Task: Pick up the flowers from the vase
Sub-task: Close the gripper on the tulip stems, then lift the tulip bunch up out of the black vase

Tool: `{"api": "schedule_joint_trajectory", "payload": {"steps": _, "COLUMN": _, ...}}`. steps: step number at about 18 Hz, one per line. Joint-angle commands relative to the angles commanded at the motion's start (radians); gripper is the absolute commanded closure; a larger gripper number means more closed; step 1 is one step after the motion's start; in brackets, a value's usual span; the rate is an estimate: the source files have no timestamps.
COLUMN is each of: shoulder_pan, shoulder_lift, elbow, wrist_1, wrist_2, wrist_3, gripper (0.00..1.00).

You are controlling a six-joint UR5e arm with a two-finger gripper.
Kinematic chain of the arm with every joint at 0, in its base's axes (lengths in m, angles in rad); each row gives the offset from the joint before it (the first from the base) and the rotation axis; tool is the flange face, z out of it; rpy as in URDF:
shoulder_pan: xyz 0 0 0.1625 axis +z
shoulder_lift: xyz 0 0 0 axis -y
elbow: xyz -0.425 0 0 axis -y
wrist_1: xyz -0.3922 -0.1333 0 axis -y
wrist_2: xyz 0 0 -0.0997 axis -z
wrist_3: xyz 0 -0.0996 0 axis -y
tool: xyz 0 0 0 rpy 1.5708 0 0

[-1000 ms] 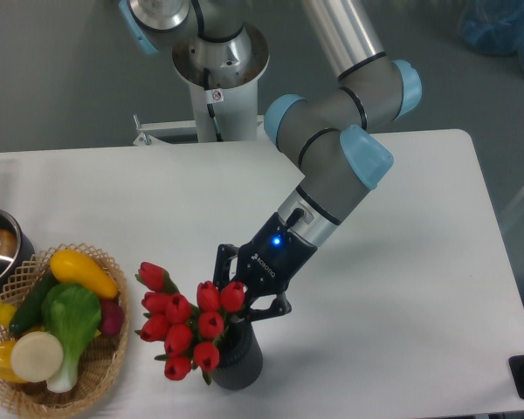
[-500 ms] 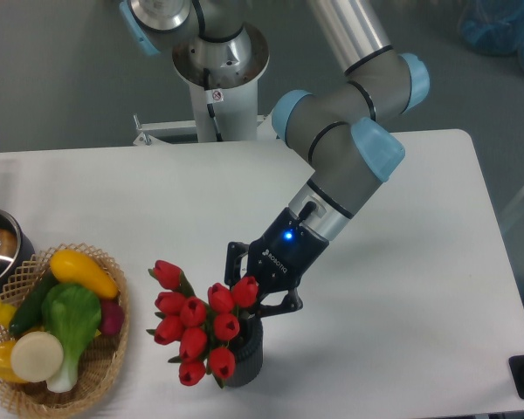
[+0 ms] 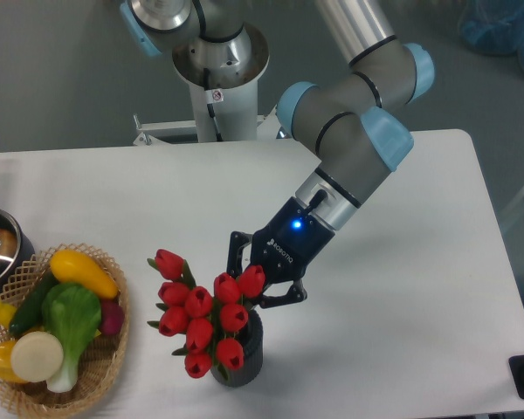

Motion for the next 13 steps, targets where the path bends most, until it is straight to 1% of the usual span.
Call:
{"api": "schedule_joint_trajectory", "payload": {"steps": 2, "shoulder_pan": 0.002, "shoulder_lift": 0.008, "elbow": 0.009, "wrist_1": 0.0, "wrist_2": -0.005, "wrist_3": -0.038, "gripper": 0.83}}
{"api": "schedule_joint_trajectory", "payload": {"steps": 7, "shoulder_pan": 0.017, "shoulder_lift": 0.011, "elbow": 0.012, "wrist_1": 0.0, "wrist_2": -0.021, "wrist_3": -0.057, "gripper": 0.83}}
{"api": "schedule_joint_trajectory", "payload": {"steps": 9, "shoulder_pan": 0.025, "shoulder_lift": 0.026, "elbow": 0.015, "wrist_1": 0.0, "wrist_2": -0.057, "wrist_3": -0.065, "gripper": 0.83}}
{"api": "schedule_joint_trajectory", "payload": {"steps": 10, "shoulder_pan": 0.04, "shoulder_lift": 0.034, "elbow": 0.018, "wrist_1": 0.0, "wrist_2": -0.075, "wrist_3": -0.075, "gripper": 0.83}}
{"api": "schedule_joint_trajectory", "payload": {"steps": 13, "shoulder_pan": 0.054, "shoulder_lift": 0.037, "elbow": 0.041, "wrist_1": 0.0, "wrist_2": -0.117, "wrist_3": -0.103, "gripper": 0.83}}
